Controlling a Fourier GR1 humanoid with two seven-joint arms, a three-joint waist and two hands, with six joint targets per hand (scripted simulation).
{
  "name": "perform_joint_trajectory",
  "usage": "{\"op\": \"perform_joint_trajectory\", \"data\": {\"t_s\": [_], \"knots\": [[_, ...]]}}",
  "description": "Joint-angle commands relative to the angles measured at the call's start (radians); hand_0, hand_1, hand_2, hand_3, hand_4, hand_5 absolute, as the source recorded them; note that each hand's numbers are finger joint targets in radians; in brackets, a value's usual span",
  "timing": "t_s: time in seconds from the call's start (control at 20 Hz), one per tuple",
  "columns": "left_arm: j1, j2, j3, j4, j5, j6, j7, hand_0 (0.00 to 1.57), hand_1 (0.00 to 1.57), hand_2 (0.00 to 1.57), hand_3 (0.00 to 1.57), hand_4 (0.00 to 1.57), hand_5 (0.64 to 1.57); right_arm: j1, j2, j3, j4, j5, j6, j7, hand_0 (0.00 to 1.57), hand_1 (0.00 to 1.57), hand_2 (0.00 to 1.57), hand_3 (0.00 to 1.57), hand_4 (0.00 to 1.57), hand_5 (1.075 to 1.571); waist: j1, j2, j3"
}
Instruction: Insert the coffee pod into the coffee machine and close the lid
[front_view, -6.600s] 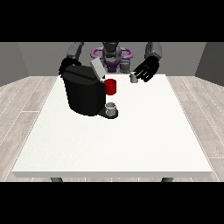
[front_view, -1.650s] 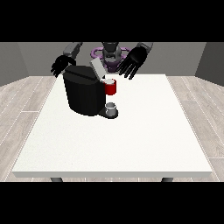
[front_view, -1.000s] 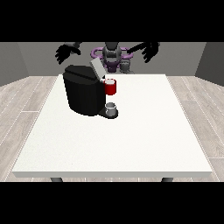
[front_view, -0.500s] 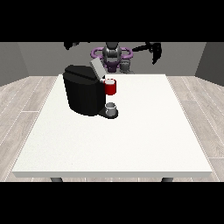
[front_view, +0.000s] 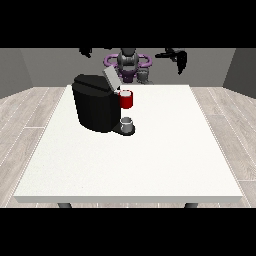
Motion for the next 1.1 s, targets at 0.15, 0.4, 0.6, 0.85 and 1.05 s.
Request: {"op": "perform_joint_trajectory", "data": {"t_s": [0.15,0.4,0.6,0.85,1.05], "knots": [[0.109,-0.001,-0.042,-0.155,0.056,-0.06,-0.018,0.0,0.0,0.0,0.0,0.22,1.571,-0.086,-0.032,-0.054,0.079,-0.033,0.05,-0.001,0.0,0.0,0.0,0.0,0.0,1.571,0.053,0.085,0.0003],[0.157,-0.017,-0.068,-0.304,0.116,-0.026,0.087,0.0,0.0,0.0,0.0,0.0,1.571,-0.145,-0.007,-0.059,0.134,-0.036,0.046,0.013,0.0,0.0,0.0,0.0,0.0,1.571,0.039,0.109,0.0003],[0.103,-0.019,-0.079,-0.366,0.136,0.013,0.138,0.0,0.0,0.0,0.0,0.0,1.571,-0.214,-0.039,-0.113,0.238,-0.038,0.052,-0.071,0.0,0.0,0.0,0.0,0.0,1.571,0.062,0.201,0.0004],[0.241,-0.003,-0.119,-0.465,0.153,0.015,0.15,0.0,0.0,0.0,0.0,0.0,1.571,-0.225,0.003,-0.067,0.266,-0.012,0.058,-0.066,0.0,0.0,0.0,0.0,0.0,1.571,0.006,0.185,0.0002],[0.211,-0.032,-0.139,-0.49,0.129,0.086,0.139,0.0,0.0,0.0,0.0,0.0,1.571,-0.321,-0.024,-0.077,0.318,0.015,0.047,-0.056,0.0,0.0,0.0,0.0,0.0,1.571,0.008,0.239,0.0001]]}}
